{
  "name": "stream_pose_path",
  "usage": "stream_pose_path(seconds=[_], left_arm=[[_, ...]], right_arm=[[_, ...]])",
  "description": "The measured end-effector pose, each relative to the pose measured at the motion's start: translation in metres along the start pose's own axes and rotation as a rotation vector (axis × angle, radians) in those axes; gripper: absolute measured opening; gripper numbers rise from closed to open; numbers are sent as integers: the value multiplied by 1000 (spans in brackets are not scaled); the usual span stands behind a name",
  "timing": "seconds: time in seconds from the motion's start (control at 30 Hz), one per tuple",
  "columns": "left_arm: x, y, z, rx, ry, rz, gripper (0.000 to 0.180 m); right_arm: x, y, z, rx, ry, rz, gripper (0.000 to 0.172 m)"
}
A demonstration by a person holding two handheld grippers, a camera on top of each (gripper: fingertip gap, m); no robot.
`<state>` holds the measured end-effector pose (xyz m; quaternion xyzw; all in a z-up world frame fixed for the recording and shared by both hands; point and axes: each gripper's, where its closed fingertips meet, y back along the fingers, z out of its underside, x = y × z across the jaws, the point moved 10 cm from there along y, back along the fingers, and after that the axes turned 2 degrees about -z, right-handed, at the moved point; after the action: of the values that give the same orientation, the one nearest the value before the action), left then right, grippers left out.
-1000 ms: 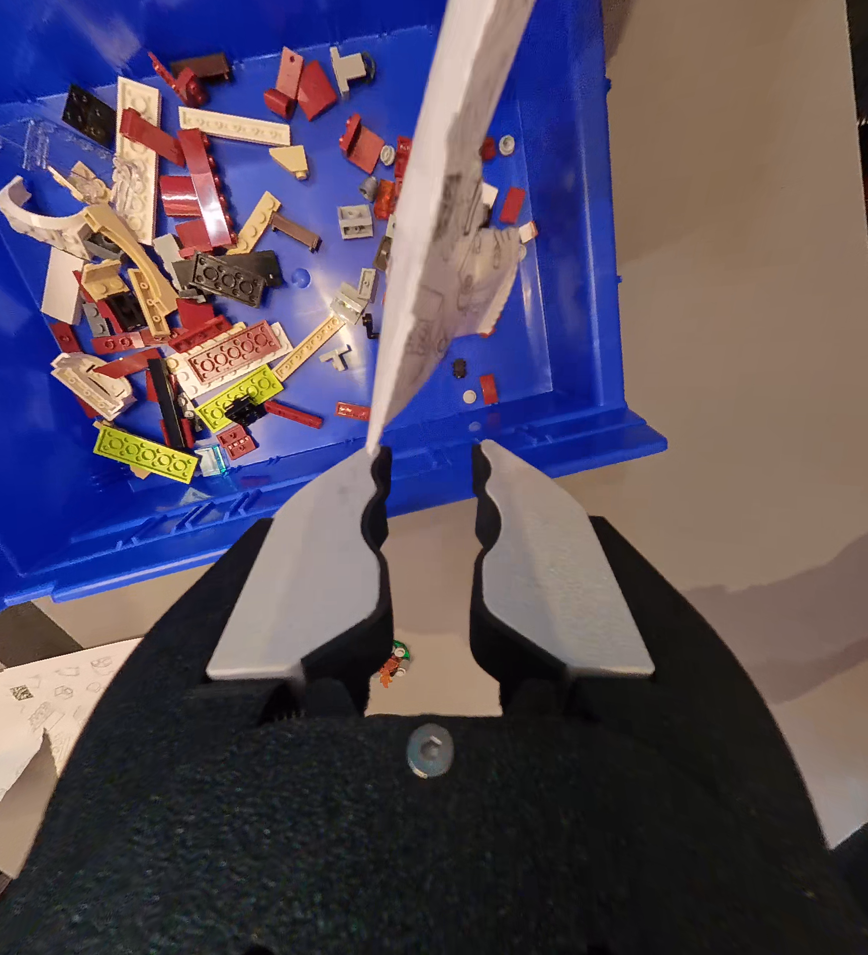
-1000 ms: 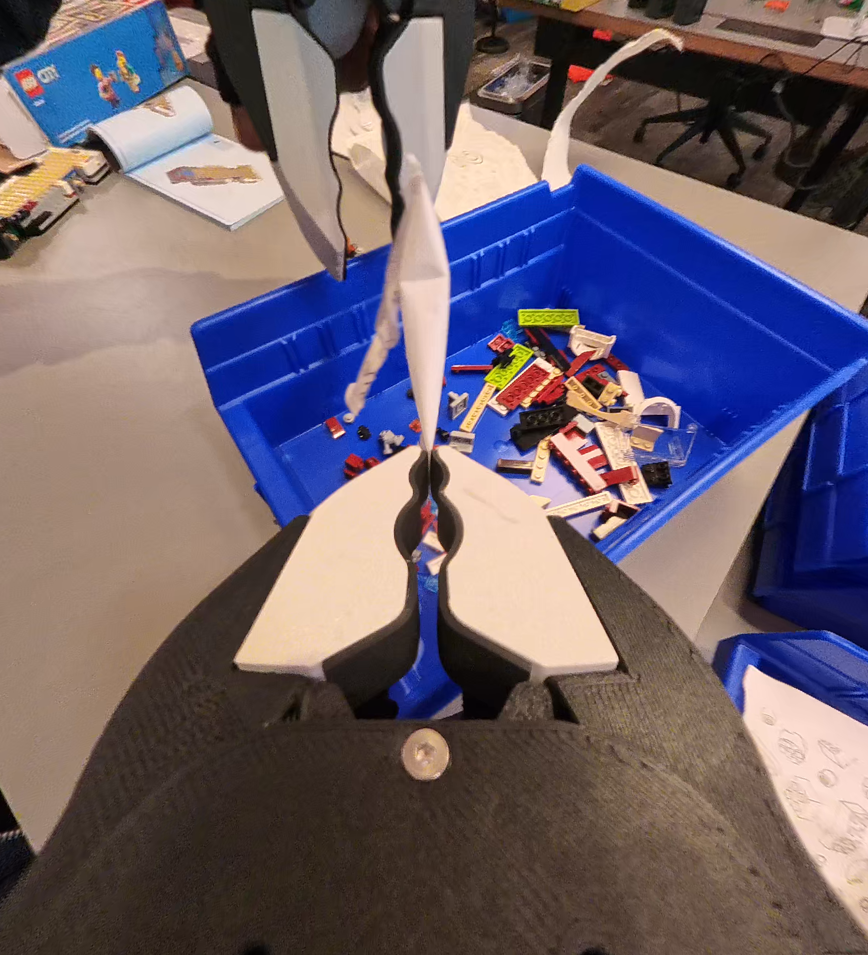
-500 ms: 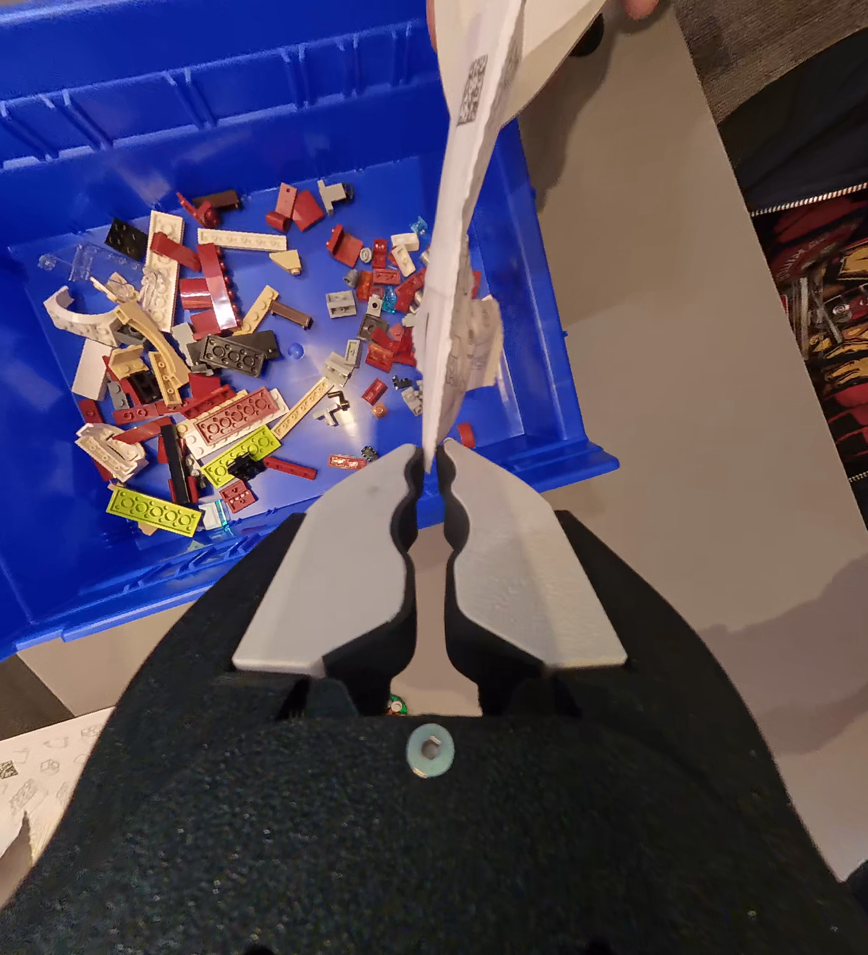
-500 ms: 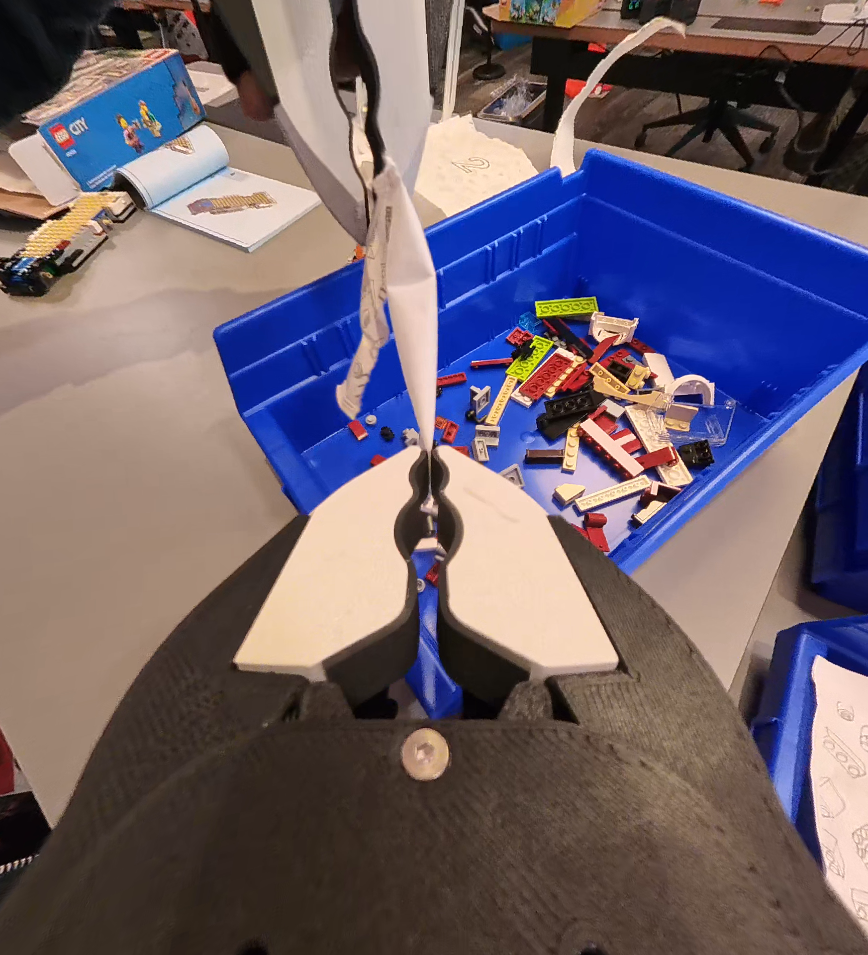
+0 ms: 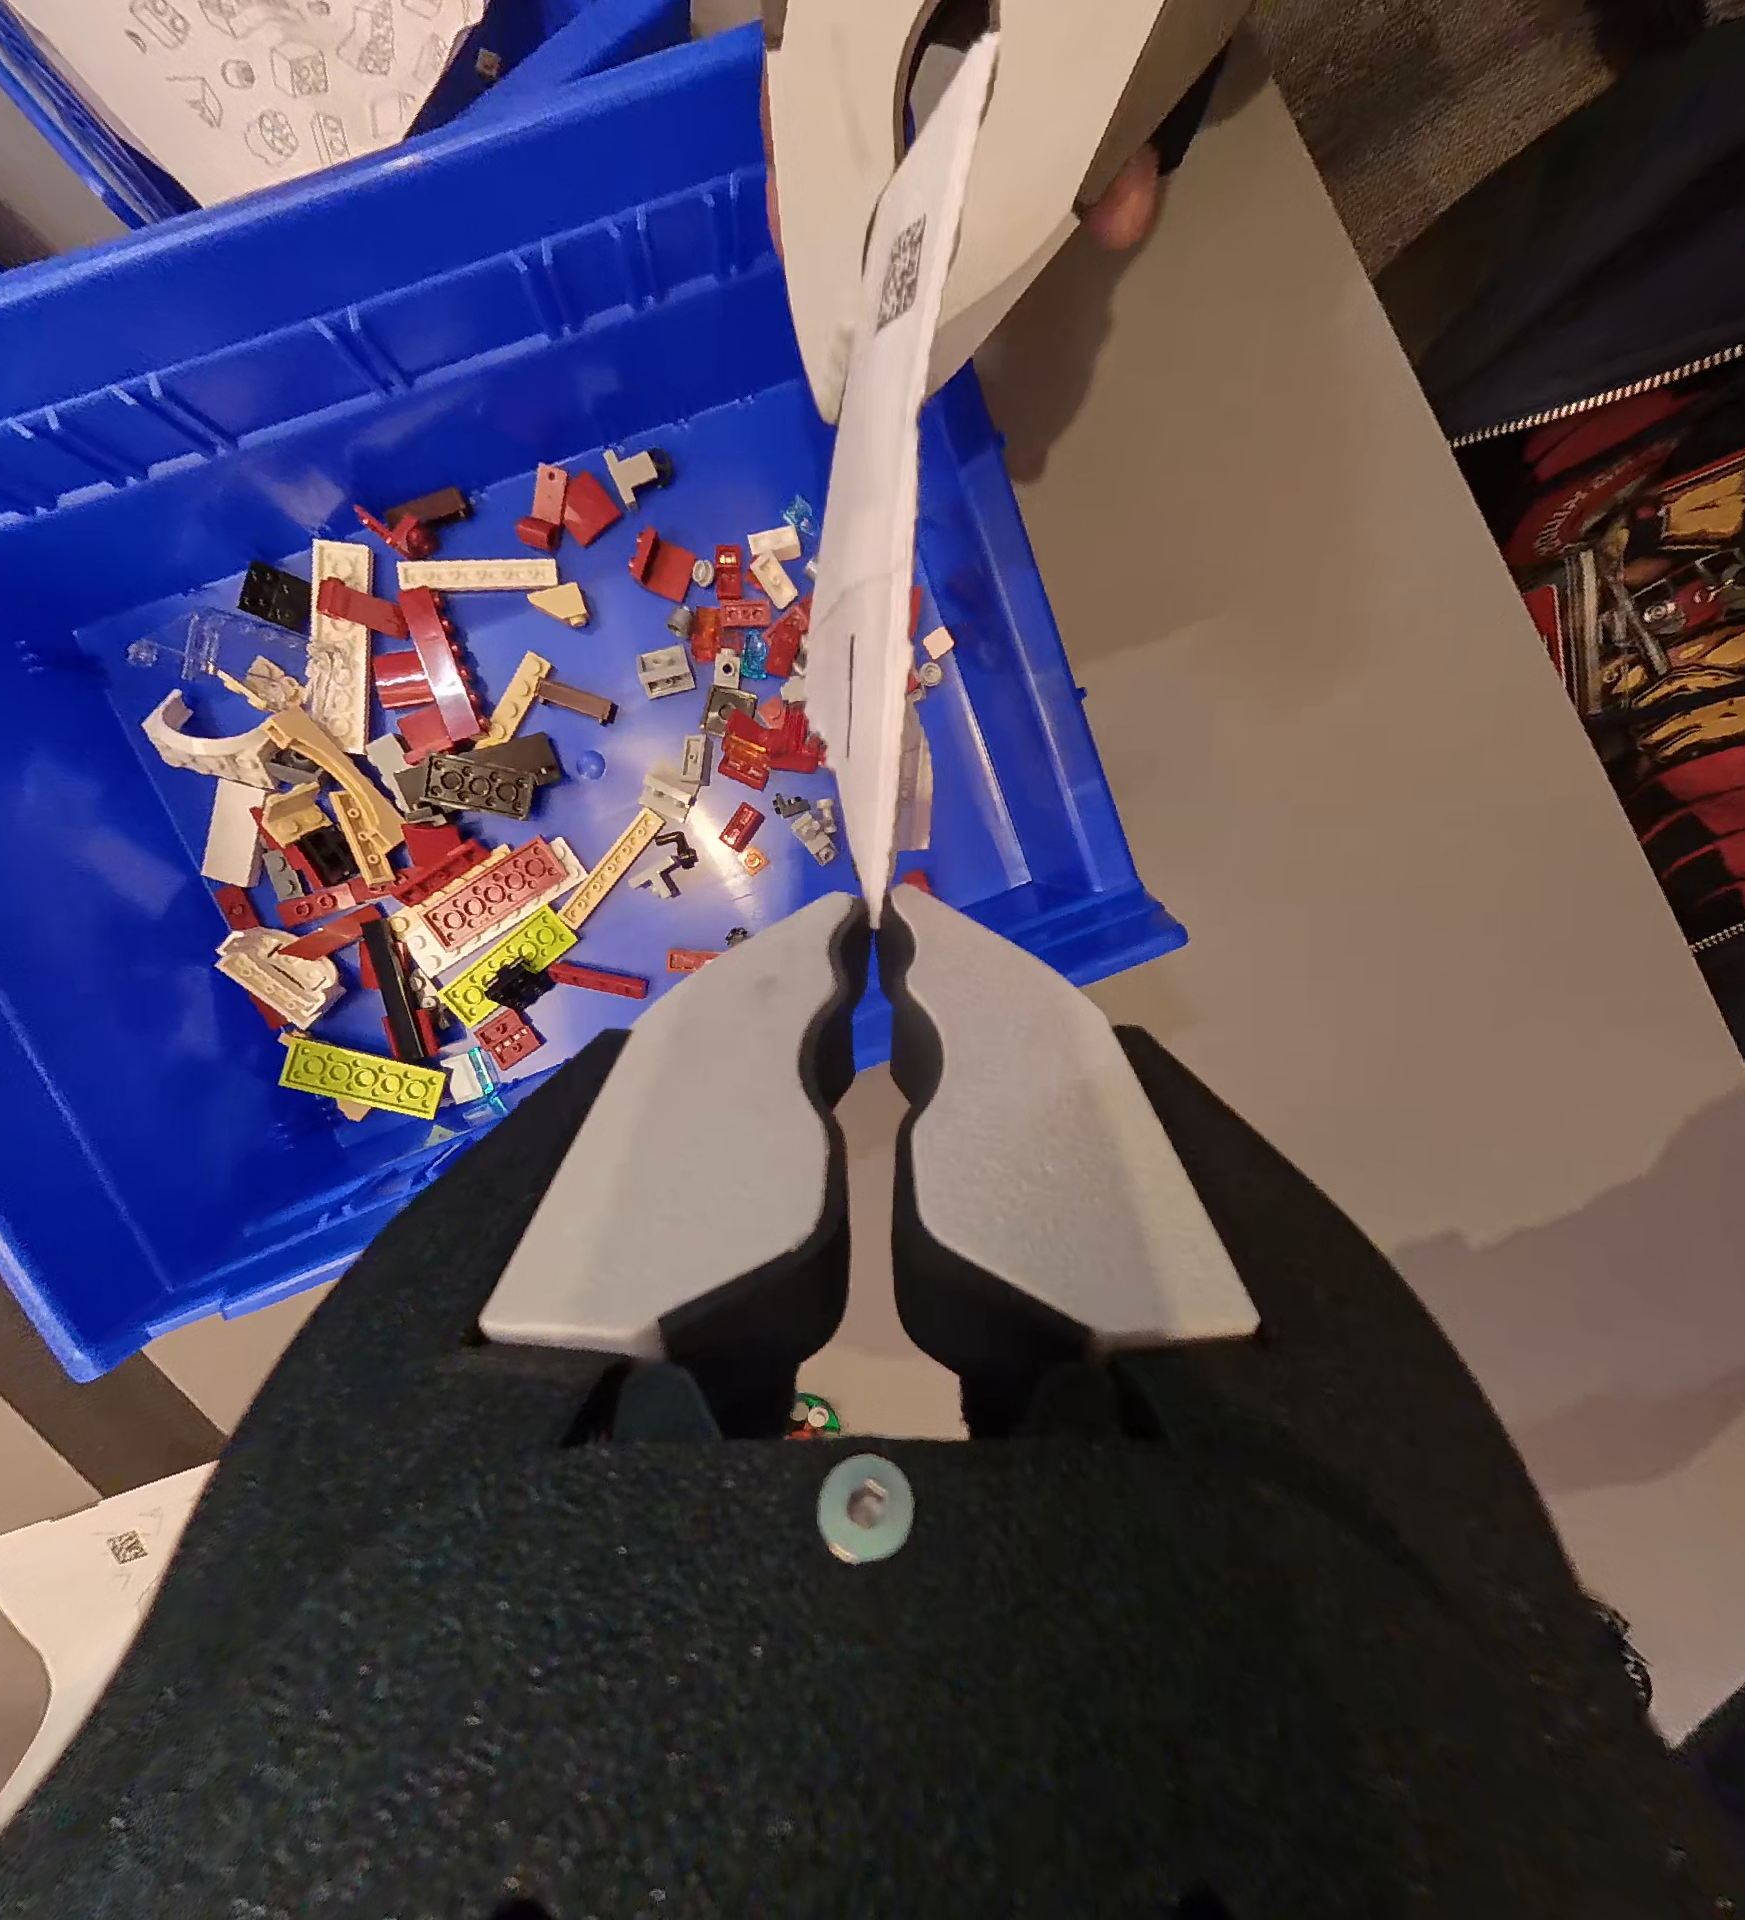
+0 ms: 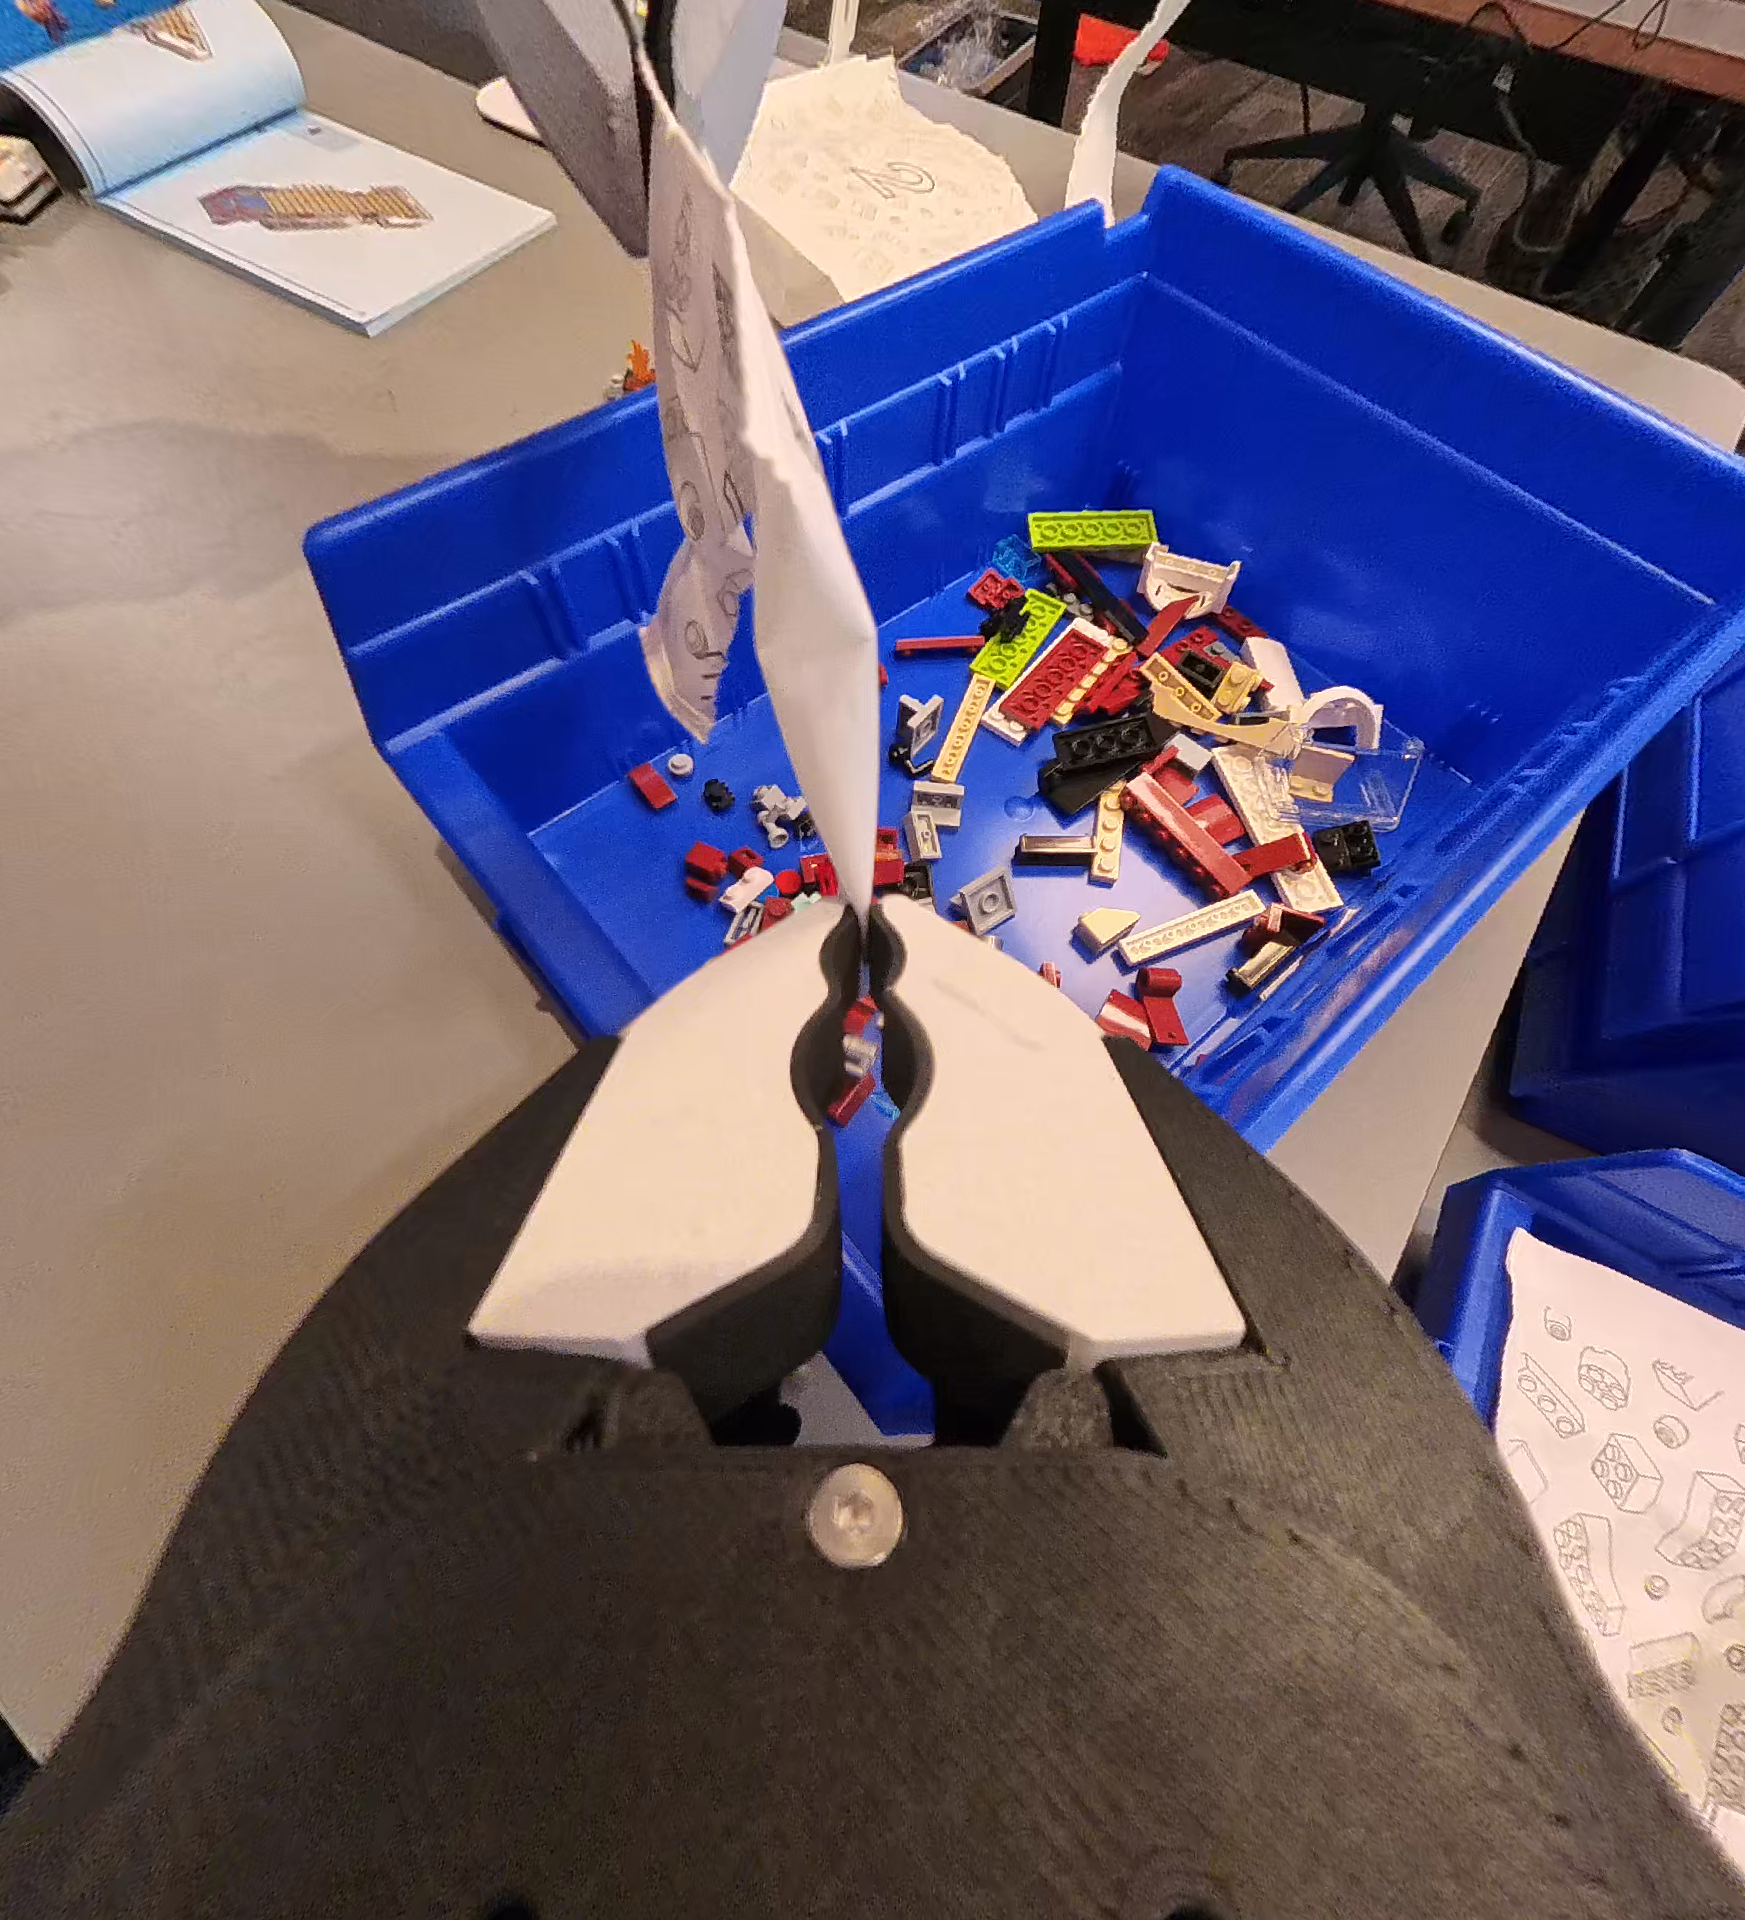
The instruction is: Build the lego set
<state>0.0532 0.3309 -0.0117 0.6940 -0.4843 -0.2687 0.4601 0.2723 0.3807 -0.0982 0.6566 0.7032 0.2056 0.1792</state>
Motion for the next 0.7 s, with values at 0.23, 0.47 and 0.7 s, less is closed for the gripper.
stream_pose_path(seconds=[0.23, 0.47, 0.7], left_arm=[[-1, 3, -3, -112, 30, -75, 0], [11, -3, -15, -96, -27, -4, 0], [15, -2, -17, -50, 16, 89, 0]], right_arm=[[-2, 8, -2, -48, 65, 8, 23], [4, 8, -19, -68, 144, 109, 31], [0, 8, -28, -29, 435, 98, 3]])
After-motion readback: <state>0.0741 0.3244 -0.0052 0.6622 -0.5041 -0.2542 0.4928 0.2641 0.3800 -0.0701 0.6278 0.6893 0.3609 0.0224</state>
